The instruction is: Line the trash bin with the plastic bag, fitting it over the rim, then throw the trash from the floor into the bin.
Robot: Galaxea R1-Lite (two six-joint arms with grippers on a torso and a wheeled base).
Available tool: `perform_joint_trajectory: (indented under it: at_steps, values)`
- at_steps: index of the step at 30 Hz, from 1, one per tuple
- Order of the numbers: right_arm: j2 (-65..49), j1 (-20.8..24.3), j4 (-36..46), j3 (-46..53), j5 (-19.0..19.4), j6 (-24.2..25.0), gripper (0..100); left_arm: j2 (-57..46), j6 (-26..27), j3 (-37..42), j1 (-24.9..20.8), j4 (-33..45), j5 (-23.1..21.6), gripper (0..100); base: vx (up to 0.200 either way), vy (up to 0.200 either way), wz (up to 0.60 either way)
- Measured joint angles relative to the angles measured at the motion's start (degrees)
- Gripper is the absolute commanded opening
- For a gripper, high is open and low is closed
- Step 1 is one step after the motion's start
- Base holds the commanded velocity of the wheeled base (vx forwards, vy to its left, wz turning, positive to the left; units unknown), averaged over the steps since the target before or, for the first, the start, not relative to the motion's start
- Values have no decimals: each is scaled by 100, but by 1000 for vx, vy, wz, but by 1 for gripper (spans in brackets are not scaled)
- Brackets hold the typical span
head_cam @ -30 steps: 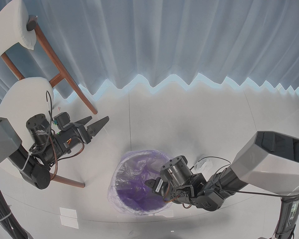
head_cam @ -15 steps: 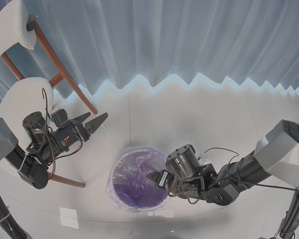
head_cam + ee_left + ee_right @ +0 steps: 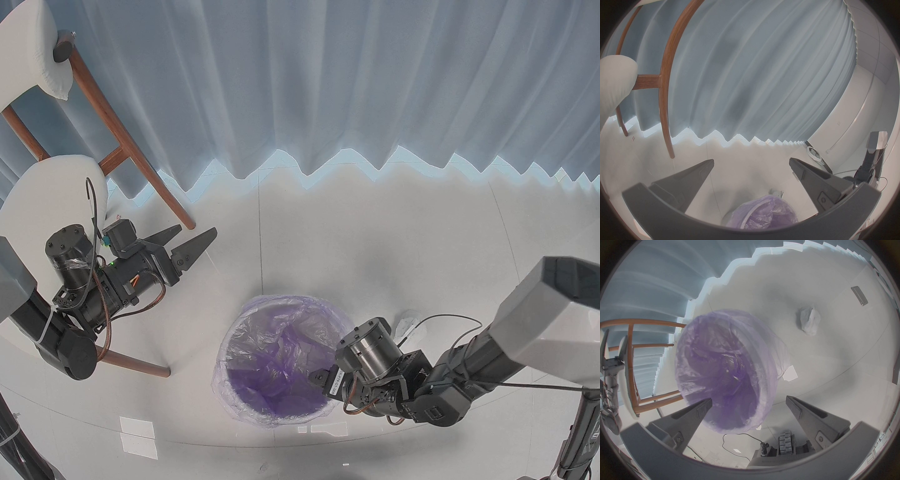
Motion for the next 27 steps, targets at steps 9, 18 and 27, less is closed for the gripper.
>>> perform_joint_trajectory:
  at_steps: [9,18,27]
  values:
    - [653,-68,-260,-400,-57,-18,100,-41,15,0,0,-12,0,100,0,0,0]
    - [896,-101,-321,-494,-63,-11,100,-119,17,30,4,-15,2,100,0,0,0]
    - [926,-99,-318,-455,-132,-10,100,-215,-2,-251,48,68,-13,100,0,0,0]
